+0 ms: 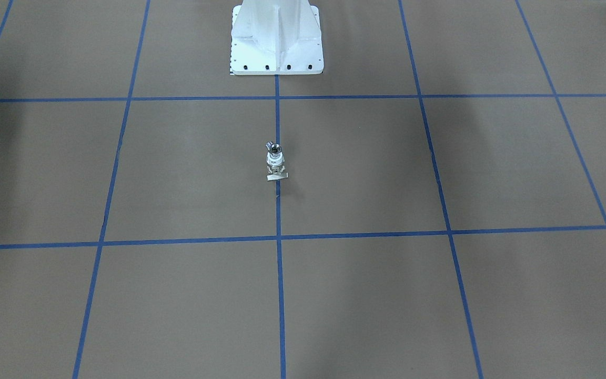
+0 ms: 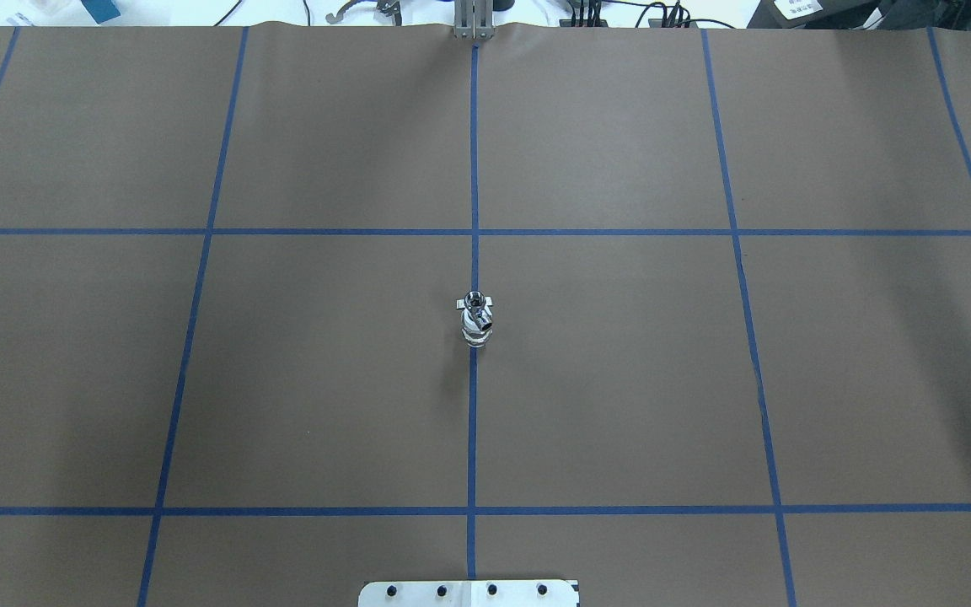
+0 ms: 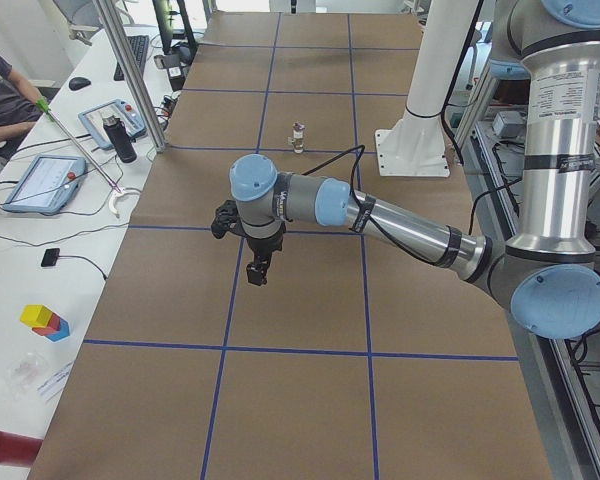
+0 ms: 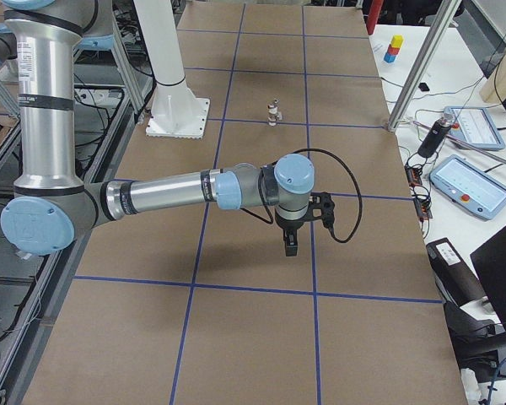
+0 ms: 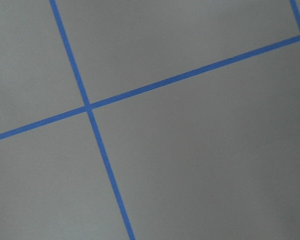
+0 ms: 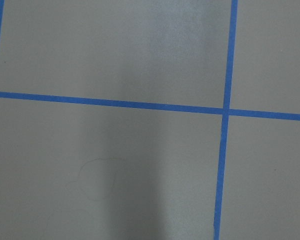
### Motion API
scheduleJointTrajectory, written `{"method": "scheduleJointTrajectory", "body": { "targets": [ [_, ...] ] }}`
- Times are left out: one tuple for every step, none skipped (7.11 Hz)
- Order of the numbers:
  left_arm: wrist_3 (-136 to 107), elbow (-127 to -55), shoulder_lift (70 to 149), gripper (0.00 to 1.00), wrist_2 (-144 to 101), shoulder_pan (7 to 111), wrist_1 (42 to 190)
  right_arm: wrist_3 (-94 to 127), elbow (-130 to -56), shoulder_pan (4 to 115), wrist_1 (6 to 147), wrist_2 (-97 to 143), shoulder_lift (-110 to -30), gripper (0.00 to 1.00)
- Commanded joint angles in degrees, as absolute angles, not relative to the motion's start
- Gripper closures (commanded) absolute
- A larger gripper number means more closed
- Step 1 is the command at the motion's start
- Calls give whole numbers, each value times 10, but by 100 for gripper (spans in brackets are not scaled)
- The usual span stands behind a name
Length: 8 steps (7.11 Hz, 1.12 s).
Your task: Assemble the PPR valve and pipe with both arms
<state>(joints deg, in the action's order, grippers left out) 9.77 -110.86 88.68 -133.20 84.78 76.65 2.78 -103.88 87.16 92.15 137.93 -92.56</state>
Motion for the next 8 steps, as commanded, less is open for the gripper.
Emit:
{"method": "scheduleJointTrajectory", "body": {
  "targets": [
    [94, -1103, 882, 1, -1328, 848, 766, 22, -1042, 875, 922, 1344, -923, 0],
    [92, -1101, 882, 1, -1328, 848, 766, 23, -1041, 874, 922, 1329, -921, 0],
    [91, -1089, 882, 1, -1330, 848, 766, 25, -1041, 874, 922, 1332, -921, 0],
    [92, -1074, 882, 1, -1330, 849, 766, 31, -1041, 872, 922, 1333, -921, 0],
    [91, -1062, 882, 1, -1332, 851, 766, 33, -1037, 867, 922, 1333, -921, 0],
    [86, -1047, 886, 1, -1335, 857, 767, 57, -1036, 855, 921, 1331, -921, 0],
    [60, -1042, 888, 1, -1336, 857, 768, 70, -1036, 851, 921, 1332, -921, 0],
    [61, -1041, 889, 1, -1336, 857, 769, 70, -1038, 851, 921, 1332, -922, 0]
  ]
}}
